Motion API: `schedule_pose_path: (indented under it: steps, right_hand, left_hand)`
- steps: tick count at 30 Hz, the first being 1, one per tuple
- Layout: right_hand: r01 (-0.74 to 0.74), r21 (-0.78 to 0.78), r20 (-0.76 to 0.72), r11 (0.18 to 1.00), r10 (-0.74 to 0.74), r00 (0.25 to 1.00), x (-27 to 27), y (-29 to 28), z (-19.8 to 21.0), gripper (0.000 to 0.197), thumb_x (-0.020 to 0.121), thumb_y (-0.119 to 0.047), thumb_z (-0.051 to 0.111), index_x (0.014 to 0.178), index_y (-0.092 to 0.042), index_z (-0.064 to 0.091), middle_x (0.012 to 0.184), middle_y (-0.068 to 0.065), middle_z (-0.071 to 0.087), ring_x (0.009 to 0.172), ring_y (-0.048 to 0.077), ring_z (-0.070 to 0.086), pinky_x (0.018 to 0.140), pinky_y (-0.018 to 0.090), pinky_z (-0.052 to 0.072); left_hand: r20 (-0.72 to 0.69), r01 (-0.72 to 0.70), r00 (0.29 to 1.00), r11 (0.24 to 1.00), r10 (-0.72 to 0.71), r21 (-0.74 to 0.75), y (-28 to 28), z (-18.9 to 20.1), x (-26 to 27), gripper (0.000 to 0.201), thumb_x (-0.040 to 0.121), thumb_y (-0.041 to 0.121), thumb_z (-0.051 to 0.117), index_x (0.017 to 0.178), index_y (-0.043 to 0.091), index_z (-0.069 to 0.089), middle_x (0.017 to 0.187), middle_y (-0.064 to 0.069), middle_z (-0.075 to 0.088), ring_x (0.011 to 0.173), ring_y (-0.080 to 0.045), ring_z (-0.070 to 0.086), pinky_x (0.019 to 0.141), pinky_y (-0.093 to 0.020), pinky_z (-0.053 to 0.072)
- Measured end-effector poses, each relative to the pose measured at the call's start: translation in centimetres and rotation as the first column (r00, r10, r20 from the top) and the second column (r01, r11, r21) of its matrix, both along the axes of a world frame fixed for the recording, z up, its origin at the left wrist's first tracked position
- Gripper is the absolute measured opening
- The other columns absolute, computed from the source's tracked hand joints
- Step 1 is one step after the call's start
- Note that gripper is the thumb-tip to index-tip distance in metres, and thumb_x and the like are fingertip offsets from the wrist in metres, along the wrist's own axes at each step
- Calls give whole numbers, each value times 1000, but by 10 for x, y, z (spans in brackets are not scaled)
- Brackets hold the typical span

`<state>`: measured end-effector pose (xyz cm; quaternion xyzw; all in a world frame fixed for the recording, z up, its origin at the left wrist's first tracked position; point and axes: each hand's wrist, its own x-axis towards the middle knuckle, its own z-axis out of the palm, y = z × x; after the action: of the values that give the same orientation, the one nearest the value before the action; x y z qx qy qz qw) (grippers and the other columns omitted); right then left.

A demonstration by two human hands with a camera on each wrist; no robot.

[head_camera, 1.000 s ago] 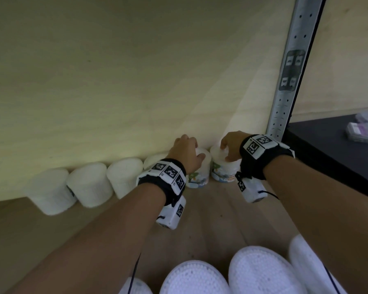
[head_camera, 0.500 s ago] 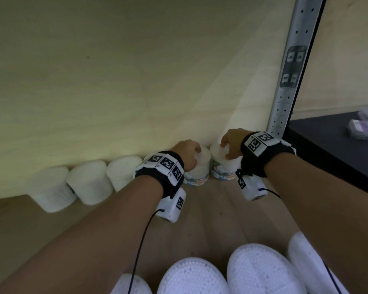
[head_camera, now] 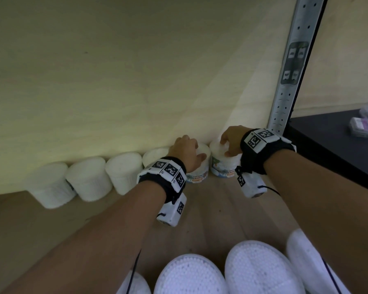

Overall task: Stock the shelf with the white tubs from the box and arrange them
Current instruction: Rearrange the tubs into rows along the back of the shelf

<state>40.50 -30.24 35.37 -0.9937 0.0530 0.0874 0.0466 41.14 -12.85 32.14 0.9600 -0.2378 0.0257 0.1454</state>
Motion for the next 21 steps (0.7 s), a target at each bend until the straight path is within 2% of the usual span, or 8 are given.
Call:
schedule_pose_path:
  steps: [3, 6, 12, 16, 18, 21]
  right_hand:
    - [1, 5, -3, 1000, -1, 1000, 0, 0, 1, 56, 83, -19, 70, 133, 1, 53, 134, 21, 54, 123, 34, 54, 103, 41, 44]
    - [-4, -2, 11, 1000, 4, 1000, -3, -1, 2, 54, 84, -22, 70, 133, -5, 55, 137, 13, 52, 124, 30, 53, 100, 34, 44]
    - [-17, -30, 5, 999, 18, 1000, -3, -2, 2, 57, 82, -24, 71, 134, -10, 54, 138, 10, 51, 124, 28, 52, 100, 33, 43]
    - [-26, -78, -11, 997, 25, 1000, -4, -1, 2, 59, 82, -28, 71, 136, -13, 52, 140, 9, 49, 125, 27, 51, 100, 32, 42]
    - [-31, -107, -25, 994, 28, 999, -9, 1, 4, 59, 81, -30, 72, 135, -15, 52, 139, 7, 49, 124, 26, 52, 100, 32, 42]
    - [-61, -167, -85, 984, 47, 995, -21, 4, 12, 60, 77, -36, 76, 130, -17, 55, 134, 4, 51, 120, 26, 54, 96, 33, 44]
  left_hand:
    - [-5, 21, 1000, 1000, -21, -9, 1, 0, 2, 47, 90, 41, 57, 123, 7, 55, 126, -14, 48, 118, -31, 46, 99, -42, 42]
    - [-2, 9, 1000, 999, -9, -45, 1, -1, 3, 47, 88, 41, 60, 120, 8, 58, 124, -14, 49, 116, -31, 48, 99, -44, 43]
    - [22, 13, 1000, 1000, -12, -27, -1, 2, 0, 45, 87, 41, 61, 117, 8, 61, 122, -12, 54, 116, -31, 49, 98, -46, 45]
    - [1, 28, 1000, 1000, -28, -1, -1, 9, -1, 43, 84, 40, 65, 113, 9, 64, 119, -11, 59, 113, -30, 54, 95, -41, 49]
    - [-13, 59, 998, 997, -58, 41, -1, 16, -5, 42, 84, 39, 66, 111, 7, 64, 118, -11, 62, 109, -29, 58, 90, -35, 50]
    - [-48, 141, 990, 973, -135, 185, -7, 27, -15, 39, 86, 35, 64, 107, 2, 64, 110, -15, 64, 99, -30, 61, 81, -32, 48]
